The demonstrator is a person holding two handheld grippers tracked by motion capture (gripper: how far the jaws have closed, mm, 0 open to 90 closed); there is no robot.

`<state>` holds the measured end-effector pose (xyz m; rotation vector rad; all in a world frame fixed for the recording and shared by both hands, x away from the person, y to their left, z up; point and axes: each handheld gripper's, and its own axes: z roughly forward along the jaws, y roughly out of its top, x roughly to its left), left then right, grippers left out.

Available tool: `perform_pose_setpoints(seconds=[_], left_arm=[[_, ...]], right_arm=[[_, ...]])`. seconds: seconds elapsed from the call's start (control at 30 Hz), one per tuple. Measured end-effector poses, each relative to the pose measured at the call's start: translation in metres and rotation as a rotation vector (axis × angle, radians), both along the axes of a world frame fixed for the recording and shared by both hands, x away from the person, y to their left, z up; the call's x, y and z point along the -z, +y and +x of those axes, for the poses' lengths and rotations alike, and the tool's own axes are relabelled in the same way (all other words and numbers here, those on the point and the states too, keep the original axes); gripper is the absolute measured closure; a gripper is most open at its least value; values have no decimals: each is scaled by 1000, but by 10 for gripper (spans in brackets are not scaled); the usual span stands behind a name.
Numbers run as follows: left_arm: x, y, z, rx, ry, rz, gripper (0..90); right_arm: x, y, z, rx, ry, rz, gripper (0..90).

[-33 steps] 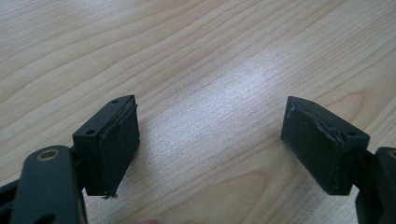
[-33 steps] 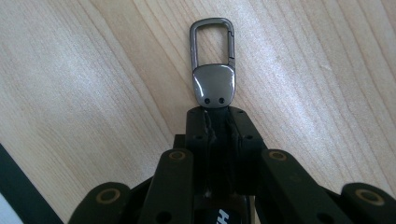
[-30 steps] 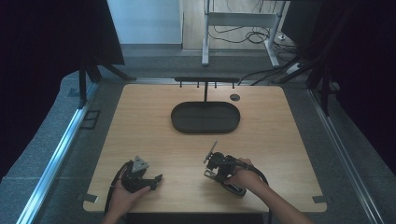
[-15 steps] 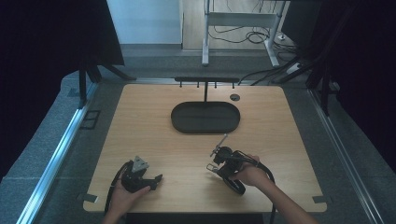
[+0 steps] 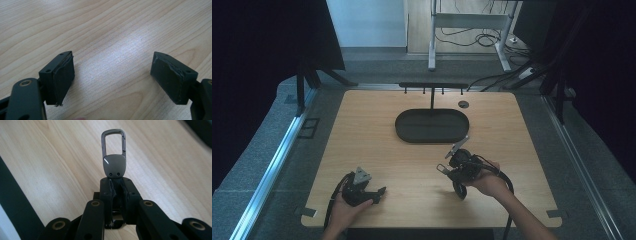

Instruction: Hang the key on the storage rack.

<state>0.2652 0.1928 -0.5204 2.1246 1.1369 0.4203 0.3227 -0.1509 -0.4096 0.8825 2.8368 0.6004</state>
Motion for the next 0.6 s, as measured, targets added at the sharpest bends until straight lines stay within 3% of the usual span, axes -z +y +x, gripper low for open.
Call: perform_pose_setpoints(seconds=[0.27,0.6], left_arm=[[0,0,0,0,0,0,195],[0,0,0,-1,2,-2,195]], right_arm=[[-13,-6,0,25,-48,46,806],[-20,-12,0,41,-69,77,806]])
